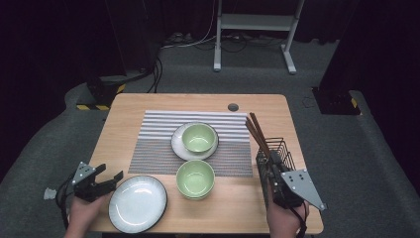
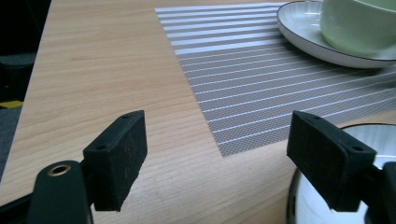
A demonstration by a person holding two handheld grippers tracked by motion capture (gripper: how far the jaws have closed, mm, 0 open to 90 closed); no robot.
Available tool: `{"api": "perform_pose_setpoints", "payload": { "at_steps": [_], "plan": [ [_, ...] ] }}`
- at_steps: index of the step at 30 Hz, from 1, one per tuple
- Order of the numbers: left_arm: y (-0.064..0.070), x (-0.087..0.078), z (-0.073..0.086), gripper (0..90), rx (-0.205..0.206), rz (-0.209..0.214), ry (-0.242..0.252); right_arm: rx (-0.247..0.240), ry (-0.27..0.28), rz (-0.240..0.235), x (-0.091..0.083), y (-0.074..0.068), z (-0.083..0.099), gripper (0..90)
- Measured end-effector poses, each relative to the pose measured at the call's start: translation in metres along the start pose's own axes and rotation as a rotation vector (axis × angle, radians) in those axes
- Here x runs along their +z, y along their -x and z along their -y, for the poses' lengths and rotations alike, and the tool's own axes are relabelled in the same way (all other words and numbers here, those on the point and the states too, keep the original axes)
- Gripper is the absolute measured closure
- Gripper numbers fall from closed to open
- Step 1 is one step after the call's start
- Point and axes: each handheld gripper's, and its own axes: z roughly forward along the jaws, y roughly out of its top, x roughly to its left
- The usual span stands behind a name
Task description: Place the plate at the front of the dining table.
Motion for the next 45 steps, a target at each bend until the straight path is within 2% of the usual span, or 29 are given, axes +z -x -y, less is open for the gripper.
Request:
{"api": "perform_pose_setpoints", "payload": {
  "at_steps": [13,19,28,39,45],
  "plan": [
    [-0.010,0.006,0.006,22.3,-0.041,-0.009,-0.011,-0.009,0.046,-0.012,-0.001,-0.002,-0.020,89.8],
    [-0.014,0.008,0.009,23.5,-0.065,-0.028,-0.021,-0.016,0.074,-0.017,-0.003,-0.005,-0.030,89.8],
    [-0.017,0.012,0.012,24.0,-0.071,-0.033,-0.045,-0.028,0.101,-0.022,-0.004,-0.008,-0.043,89.8],
    [-0.017,0.015,0.013,24.2,-0.069,-0.045,-0.066,-0.044,0.126,-0.049,-0.004,-0.018,-0.056,89.8],
    [-0.017,0.019,0.014,24.0,-0.073,-0.051,-0.117,-0.046,0.137,-0.081,-0.003,-0.030,-0.060,89.8]
  ]
}}
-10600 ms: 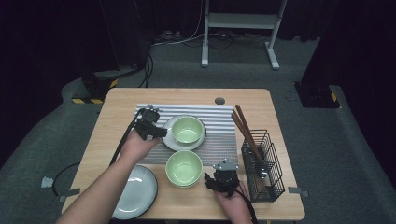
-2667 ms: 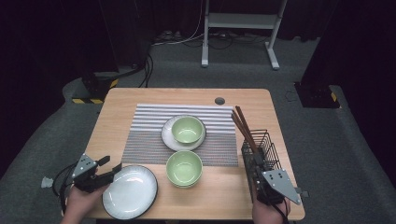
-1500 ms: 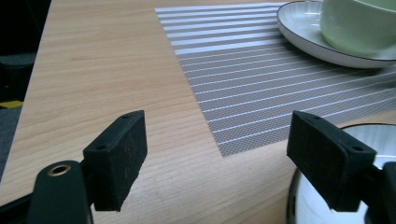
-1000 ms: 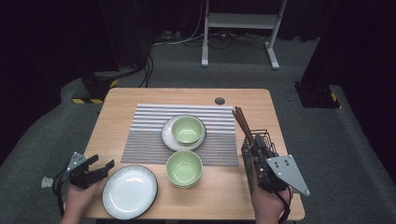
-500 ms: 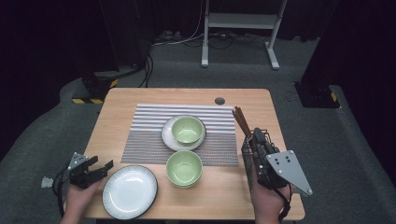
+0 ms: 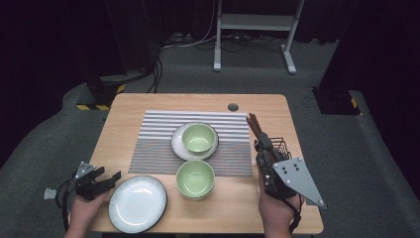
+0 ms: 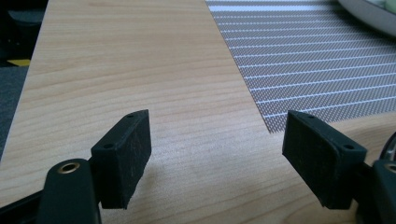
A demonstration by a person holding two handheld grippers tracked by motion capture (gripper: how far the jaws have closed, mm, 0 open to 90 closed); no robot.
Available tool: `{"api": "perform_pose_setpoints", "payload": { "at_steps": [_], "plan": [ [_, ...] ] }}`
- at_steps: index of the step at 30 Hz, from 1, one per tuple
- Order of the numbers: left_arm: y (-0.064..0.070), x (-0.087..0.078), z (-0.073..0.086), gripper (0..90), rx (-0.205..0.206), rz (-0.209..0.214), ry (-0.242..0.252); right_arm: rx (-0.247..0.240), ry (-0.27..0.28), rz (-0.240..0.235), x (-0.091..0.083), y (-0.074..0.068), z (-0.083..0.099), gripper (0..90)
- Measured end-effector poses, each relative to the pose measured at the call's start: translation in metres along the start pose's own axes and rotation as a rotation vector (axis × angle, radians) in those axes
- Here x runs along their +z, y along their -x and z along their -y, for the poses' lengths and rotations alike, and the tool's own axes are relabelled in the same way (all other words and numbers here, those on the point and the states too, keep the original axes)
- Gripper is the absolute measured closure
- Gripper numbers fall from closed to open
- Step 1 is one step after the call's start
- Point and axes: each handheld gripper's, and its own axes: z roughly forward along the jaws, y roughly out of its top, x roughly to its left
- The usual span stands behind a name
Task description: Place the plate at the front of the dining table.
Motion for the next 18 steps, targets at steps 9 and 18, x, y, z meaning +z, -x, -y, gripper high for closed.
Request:
{"api": "perform_pose_setpoints", "payload": {
  "at_steps": [9,18],
  "plan": [
    [0.001,0.003,0.000,23.7,0.012,-0.006,-0.038,0.011,-0.019,-0.029,0.013,-0.009,0.010,89.8],
    [0.005,0.009,-0.001,23.5,0.042,-0.020,-0.087,0.012,-0.044,-0.052,0.029,-0.018,0.022,89.8]
  ]
}}
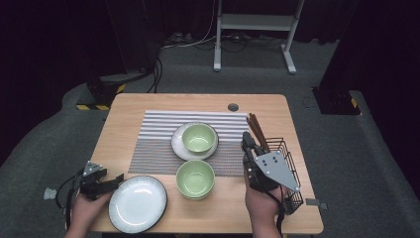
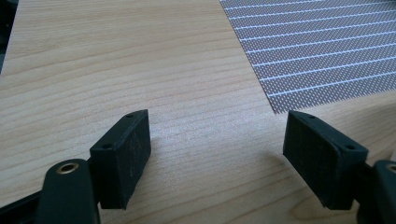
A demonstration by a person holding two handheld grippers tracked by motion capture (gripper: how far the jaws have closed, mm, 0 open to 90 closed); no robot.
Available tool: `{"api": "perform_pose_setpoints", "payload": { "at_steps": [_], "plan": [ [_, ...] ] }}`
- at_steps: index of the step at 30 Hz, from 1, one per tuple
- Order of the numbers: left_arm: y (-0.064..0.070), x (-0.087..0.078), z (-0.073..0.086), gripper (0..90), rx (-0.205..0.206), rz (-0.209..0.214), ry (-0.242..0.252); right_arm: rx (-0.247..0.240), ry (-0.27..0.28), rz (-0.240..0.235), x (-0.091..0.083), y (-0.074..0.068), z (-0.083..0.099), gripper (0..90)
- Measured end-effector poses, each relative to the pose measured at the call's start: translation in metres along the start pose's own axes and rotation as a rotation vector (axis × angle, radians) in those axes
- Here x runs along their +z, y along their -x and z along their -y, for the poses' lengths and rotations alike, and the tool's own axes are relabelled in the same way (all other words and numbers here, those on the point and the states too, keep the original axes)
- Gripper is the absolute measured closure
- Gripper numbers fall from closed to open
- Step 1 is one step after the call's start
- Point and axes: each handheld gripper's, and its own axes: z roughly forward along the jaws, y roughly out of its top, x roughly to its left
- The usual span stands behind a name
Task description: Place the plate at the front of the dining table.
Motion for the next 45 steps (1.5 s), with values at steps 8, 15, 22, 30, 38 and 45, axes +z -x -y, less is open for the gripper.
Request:
{"api": "perform_pose_setpoints", "payload": {
  "at_steps": [8,15,22,30,38,45],
  "plan": [
    [0.000,0.000,0.000,23.5,0.000,0.001,0.000,0.000,-0.016,-0.017,0.012,-0.005,0.007,89.8],
    [0.000,0.000,0.000,22.9,0.002,0.000,0.001,0.005,-0.021,-0.028,0.022,-0.007,0.011,89.8],
    [0.001,0.000,0.001,22.9,0.002,-0.002,0.001,0.013,-0.023,-0.047,0.036,-0.012,0.016,89.8],
    [0.000,0.000,0.001,22.9,0.003,0.002,-0.001,0.013,-0.034,-0.082,0.056,-0.023,0.018,89.8],
    [0.000,-0.001,0.001,23.1,-0.002,0.006,0.002,0.040,-0.039,-0.115,0.069,-0.031,0.018,89.8],
    [-0.001,-0.001,0.001,23.2,-0.006,0.011,0.006,0.040,-0.044,-0.139,0.078,-0.040,0.020,89.8]
  ]
}}
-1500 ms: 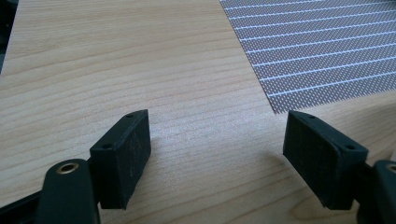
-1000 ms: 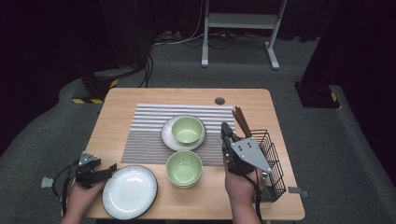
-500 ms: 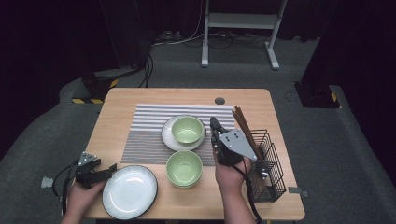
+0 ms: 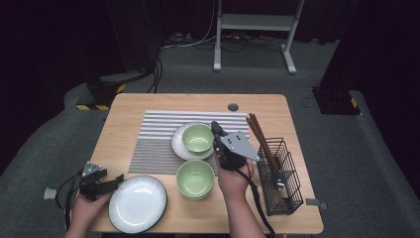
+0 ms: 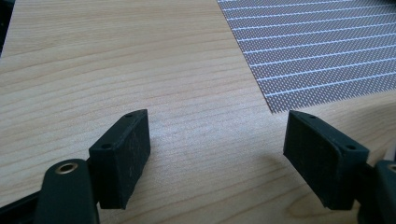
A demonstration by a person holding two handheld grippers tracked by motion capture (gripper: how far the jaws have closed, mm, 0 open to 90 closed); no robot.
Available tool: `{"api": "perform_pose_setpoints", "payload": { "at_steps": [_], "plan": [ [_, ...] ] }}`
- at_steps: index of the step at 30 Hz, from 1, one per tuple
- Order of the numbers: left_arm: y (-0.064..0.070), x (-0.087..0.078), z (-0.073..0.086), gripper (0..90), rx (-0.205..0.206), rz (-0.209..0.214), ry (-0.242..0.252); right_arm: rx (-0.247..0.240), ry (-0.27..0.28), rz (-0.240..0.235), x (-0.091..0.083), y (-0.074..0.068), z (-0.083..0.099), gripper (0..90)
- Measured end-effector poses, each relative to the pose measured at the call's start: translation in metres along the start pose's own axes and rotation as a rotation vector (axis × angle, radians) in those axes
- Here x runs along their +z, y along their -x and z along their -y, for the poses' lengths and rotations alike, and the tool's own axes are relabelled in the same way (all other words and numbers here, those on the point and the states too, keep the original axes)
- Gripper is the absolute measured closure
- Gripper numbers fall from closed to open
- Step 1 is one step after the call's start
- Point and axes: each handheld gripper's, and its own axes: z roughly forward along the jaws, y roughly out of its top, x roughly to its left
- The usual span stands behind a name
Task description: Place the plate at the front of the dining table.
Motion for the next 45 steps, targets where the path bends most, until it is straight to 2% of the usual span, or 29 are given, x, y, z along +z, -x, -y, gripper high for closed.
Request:
{"api": "perform_pose_setpoints", "payload": {
  "at_steps": [11,26,27,34,37,40,42,43,45],
  "plan": [
    [-0.001,0.000,0.000,23.6,-0.012,0.009,0.003,0.001,0.017,-0.019,0.014,-0.008,0.001,89.8],
    [-0.001,-0.001,0.001,24.1,-0.011,0.005,0.005,0.013,-0.011,-0.060,0.026,-0.015,0.013,89.7],
    [-0.001,-0.001,0.001,24.2,-0.011,0.007,0.006,0.036,-0.009,-0.069,0.026,-0.014,0.015,89.8],
    [-0.002,-0.001,0.001,24.2,-0.014,0.012,0.006,0.037,-0.029,-0.072,0.027,-0.014,0.023,89.7],
    [-0.001,-0.001,0.001,24.2,-0.012,0.010,0.006,0.057,-0.044,-0.089,0.026,-0.014,0.030,89.6],
    [-0.001,-0.001,0.001,24.2,-0.011,0.008,0.006,0.055,-0.049,-0.093,0.025,-0.014,0.034,89.6],
    [-0.001,-0.001,0.001,24.2,-0.011,0.008,0.006,0.068,-0.055,-0.100,0.024,-0.013,0.038,89.6],
    [-0.001,-0.001,0.001,24.2,-0.011,0.006,0.005,0.092,-0.060,-0.111,0.023,-0.012,0.042,89.6],
    [-0.001,0.000,0.001,24.2,-0.010,0.005,0.004,0.098,-0.066,-0.118,0.022,-0.012,0.045,89.6]
  ]
}}
